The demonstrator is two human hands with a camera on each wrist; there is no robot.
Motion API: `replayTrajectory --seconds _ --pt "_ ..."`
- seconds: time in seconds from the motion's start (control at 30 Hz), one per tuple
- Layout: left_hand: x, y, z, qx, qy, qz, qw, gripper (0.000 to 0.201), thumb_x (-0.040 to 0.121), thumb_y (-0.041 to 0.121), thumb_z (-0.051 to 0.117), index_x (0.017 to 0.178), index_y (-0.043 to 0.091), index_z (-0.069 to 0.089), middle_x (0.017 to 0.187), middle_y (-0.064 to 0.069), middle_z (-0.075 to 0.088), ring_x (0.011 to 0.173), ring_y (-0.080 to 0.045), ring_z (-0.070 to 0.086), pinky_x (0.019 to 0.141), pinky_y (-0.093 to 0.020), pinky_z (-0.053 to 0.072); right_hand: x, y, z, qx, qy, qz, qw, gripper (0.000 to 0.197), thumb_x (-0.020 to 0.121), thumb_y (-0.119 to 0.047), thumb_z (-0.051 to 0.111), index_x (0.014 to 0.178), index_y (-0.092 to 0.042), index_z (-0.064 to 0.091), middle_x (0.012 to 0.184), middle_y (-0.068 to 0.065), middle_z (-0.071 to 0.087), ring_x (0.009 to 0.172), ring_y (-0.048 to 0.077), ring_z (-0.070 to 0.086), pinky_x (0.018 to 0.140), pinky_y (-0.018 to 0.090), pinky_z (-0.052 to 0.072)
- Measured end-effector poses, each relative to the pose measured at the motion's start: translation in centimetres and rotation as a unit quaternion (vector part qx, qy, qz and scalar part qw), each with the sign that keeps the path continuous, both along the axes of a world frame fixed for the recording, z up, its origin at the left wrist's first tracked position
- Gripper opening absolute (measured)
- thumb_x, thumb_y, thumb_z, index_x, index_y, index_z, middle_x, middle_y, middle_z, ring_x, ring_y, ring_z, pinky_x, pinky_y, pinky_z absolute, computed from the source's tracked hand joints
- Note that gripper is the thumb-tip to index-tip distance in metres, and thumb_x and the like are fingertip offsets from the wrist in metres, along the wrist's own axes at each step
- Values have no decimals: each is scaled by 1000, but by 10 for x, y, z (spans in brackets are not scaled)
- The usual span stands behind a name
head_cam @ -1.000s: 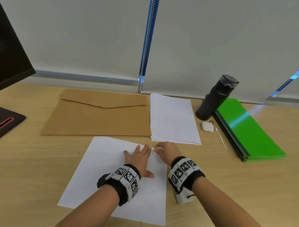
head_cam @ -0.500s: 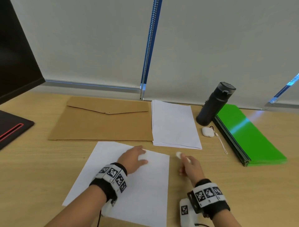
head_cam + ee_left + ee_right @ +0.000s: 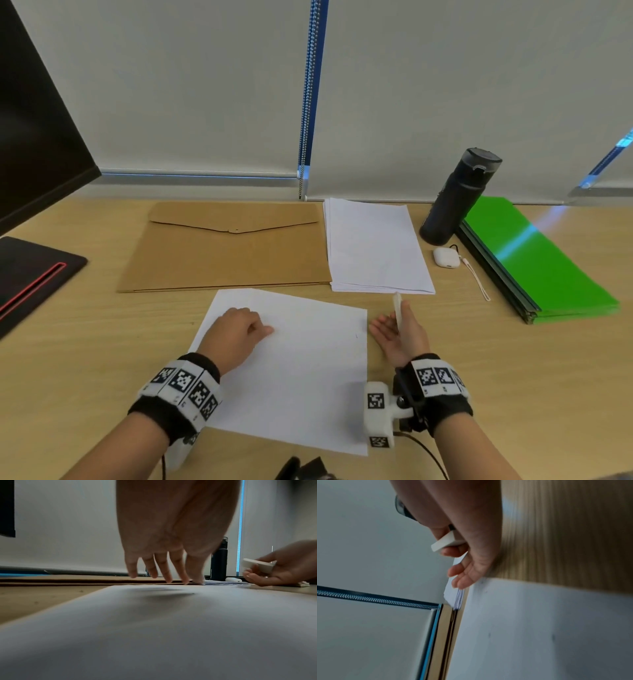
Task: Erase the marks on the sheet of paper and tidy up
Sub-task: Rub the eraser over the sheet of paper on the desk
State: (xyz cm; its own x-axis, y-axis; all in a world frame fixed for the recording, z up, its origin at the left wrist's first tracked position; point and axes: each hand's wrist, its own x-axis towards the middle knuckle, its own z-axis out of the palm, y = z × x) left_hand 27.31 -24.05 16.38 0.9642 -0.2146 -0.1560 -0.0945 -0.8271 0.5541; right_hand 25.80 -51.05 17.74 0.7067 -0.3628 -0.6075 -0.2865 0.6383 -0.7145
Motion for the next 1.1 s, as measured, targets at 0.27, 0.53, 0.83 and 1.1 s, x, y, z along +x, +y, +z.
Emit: replayTrajectory --seconds 0.27,0.53,0.83,1.1 --pt "-13 2 10 215 196 -124 949 121 73 52 73 150 25 -17 153 0 -32 140 -27 -31 111 -56 -12 -5 71 6 139 -5 254 957 46 96 -43 37 64 -12 48 82 14 70 75 23 69 74 32 52" --pt "-12 10 9 252 216 -139 933 131 70 47 78 147 18 -24 153 1 -32 144 -28 -19 114 -55 6 -21 120 -20 130 31 408 903 39 95 -47 39 74 -14 47 100 13 67 89 22 66 79 29 52" --pt "-17 13 9 218 219 -130 942 127 72 42 78 148 22 -23 152 4 -32 143 -24 -23 114 -54 -2 2 7 -17 -54 -32 -57 996 39 96 -33 45 122 -3 49 83 12 63 74 22 64 69 28 55" --pt "-16 11 9 214 224 -121 943 128 72 43 78 147 23 -23 153 4 -32 143 -25 -23 114 -54 -2 -30 65 -8 96 7 271 958 35 94 -37 46 73 -10 51 78 16 72 69 24 71 64 31 58"
